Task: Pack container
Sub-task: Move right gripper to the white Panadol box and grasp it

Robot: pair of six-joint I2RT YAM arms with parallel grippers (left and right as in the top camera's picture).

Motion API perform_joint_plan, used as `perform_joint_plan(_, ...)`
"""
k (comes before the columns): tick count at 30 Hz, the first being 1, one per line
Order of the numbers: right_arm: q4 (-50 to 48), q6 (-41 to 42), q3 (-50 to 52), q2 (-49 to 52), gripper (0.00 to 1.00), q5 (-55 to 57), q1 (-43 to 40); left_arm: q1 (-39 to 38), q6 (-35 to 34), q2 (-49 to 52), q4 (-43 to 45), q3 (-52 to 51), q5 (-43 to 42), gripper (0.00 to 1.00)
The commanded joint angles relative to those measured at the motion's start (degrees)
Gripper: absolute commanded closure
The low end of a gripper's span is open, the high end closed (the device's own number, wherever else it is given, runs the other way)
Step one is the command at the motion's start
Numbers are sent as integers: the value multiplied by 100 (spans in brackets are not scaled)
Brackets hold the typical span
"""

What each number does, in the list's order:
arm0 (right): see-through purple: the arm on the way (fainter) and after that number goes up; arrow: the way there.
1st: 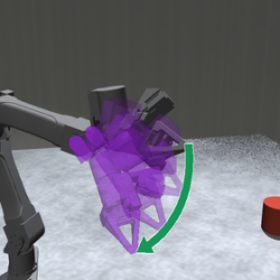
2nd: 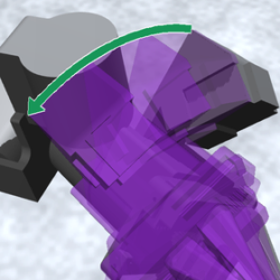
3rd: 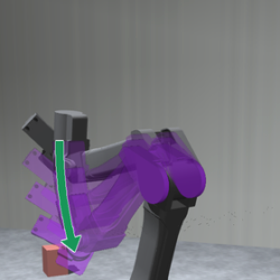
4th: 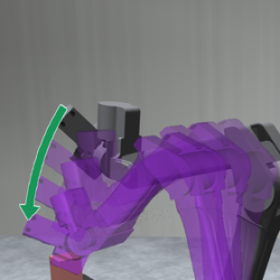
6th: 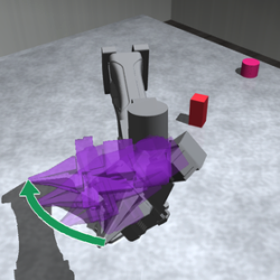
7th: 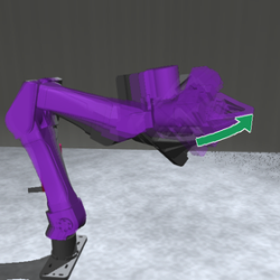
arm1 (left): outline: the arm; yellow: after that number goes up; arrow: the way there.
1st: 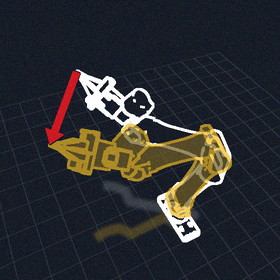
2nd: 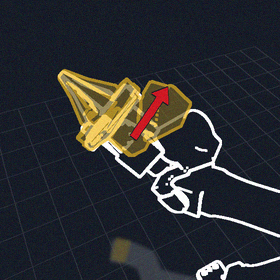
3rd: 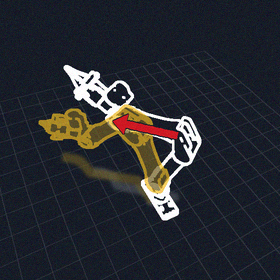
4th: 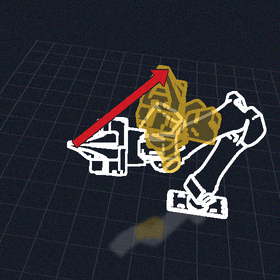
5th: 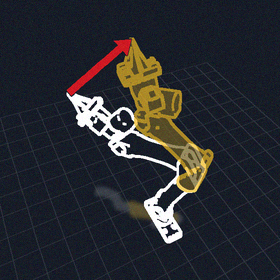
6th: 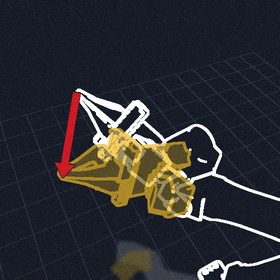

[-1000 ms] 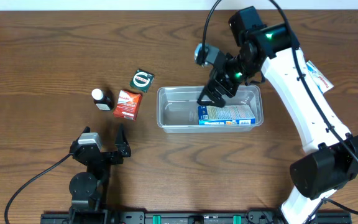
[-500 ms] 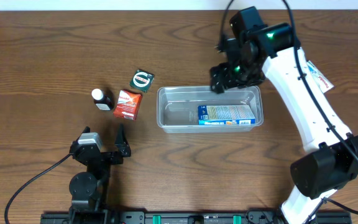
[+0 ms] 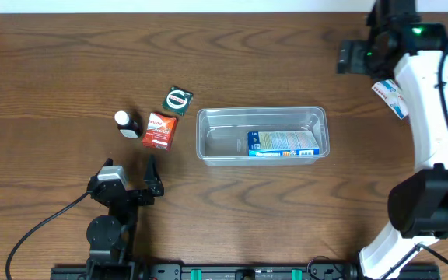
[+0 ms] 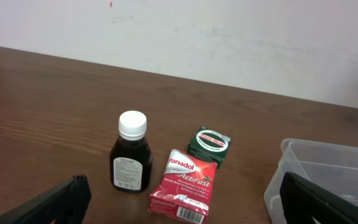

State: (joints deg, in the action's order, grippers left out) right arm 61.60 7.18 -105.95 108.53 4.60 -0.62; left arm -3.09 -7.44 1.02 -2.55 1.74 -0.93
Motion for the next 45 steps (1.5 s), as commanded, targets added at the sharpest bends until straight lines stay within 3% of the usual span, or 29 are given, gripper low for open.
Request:
perform_joint_plan(1,-157,-1231,284,229,1,98,-212,28,33,2,-146,-151,48,2)
perform_joint_plan(4,-219,-2087,455,439,1,142,-400,28,33,2,-146,-151,46,2)
perform_joint_plan(22,-404,-3893,461,1423,1,-463,-1620,28,33,2,-146,-151,48,2)
perform_joint_plan(33,-986,-4496,461,1873,1,-660,-1869,28,33,2,-146,-151,48,2)
perform_joint_plan(45,-1631,-4564,461,2358,13,-658,-1871,28,33,2,-146,-151,48,2)
